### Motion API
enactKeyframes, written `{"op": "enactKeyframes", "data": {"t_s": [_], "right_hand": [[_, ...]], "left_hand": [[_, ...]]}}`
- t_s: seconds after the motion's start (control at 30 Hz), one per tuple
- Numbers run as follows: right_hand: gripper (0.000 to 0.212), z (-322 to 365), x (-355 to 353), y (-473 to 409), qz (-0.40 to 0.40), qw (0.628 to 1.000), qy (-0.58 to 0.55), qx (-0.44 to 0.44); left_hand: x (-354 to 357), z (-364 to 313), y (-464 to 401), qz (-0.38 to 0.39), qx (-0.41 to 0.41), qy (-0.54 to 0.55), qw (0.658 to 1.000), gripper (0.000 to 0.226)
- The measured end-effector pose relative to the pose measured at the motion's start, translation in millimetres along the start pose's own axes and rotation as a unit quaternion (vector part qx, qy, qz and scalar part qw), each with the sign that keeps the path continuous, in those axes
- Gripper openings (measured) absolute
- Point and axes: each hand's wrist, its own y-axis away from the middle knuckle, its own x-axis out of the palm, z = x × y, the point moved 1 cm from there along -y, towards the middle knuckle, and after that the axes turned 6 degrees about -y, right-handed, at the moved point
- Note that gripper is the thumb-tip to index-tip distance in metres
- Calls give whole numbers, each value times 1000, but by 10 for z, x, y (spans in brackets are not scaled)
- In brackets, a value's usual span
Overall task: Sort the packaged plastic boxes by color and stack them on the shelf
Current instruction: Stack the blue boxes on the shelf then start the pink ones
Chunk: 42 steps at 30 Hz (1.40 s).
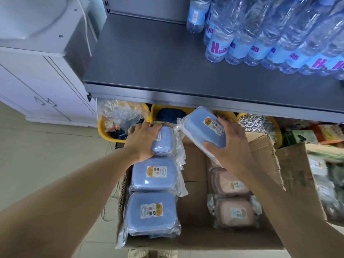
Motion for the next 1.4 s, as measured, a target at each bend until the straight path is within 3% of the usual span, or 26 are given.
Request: {"op": "enactKeyframes", "data": {"t_s": [0.17, 0.4, 0.8, 1.07, 1.4], "right_hand": [[74, 158, -225, 61, -15, 1000, -1, -5], [77, 885, -1002, 230, -32, 999, -22, -14], [79, 2373, -2895, 544, -150, 979, -26, -134], [71, 2816, -3807, 285, -228, 951, -20, -207], [70, 3022, -4379, -483, -216, 949, 21, -228]], "left_hand": [[-363, -56, 156, -45, -7, 8, 999, 95], [-1520, -35, 835, -101, -4, 66, 993, 92], [-3982, -174, 2034, -270, 57, 9, 961, 74], [-5007, -234, 2276, -336, 72, -16, 939, 76], [-5683, -107, 1929, -312, 37, 34, 949, 69]]}}
